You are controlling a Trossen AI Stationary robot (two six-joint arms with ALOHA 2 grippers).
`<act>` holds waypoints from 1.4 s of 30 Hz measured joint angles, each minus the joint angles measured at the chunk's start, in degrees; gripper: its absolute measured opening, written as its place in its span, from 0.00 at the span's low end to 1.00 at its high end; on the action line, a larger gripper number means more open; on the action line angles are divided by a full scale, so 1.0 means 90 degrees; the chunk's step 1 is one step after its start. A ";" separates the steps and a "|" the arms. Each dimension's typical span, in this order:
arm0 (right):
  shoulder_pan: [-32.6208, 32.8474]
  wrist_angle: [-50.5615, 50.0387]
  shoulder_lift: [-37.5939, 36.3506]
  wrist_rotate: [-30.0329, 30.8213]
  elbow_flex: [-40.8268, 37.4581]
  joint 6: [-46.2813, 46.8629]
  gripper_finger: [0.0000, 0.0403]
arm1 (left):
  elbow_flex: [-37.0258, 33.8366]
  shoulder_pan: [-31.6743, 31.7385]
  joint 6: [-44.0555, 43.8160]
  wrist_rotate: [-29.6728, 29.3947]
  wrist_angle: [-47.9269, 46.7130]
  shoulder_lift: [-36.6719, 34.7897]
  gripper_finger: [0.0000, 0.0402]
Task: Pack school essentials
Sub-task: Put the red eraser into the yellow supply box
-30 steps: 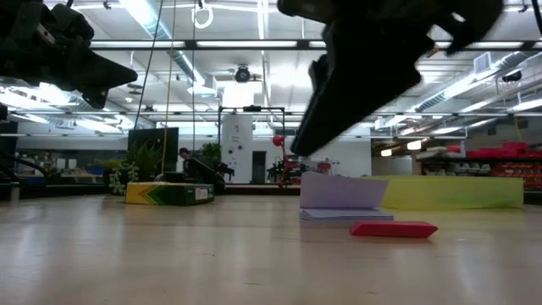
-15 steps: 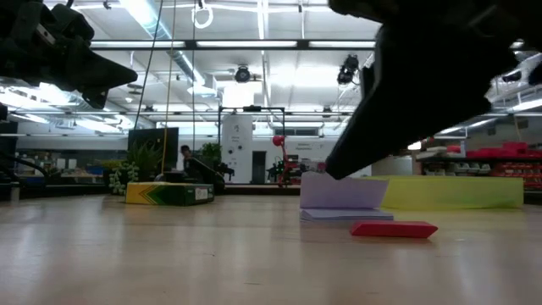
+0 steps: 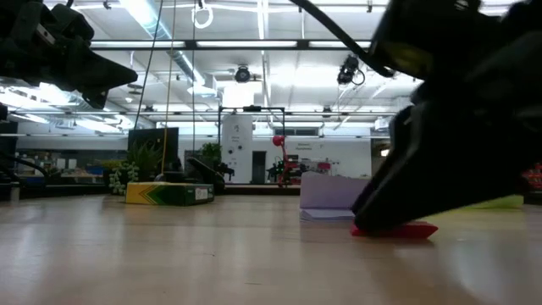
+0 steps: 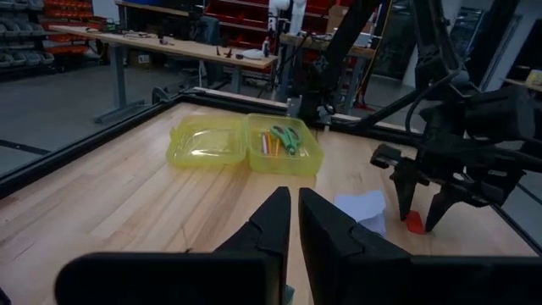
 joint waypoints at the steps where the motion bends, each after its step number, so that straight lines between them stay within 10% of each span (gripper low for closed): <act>1: 0.0033 0.0125 0.0000 0.0011 -0.0088 -0.0010 0.43 | 0.0000 0.0001 -0.0002 0.0000 0.0000 0.0000 0.09; 21: 0.0114 0.0511 -0.0032 -0.0097 -0.0390 0.0126 0.16 | 0.0000 0.0000 0.0000 0.0000 0.0001 0.0000 0.09; 42: 0.0109 -0.2036 -0.1977 0.0351 -0.0412 -0.0044 0.17 | 0.0000 0.0000 0.0001 0.0001 0.0002 0.0000 0.07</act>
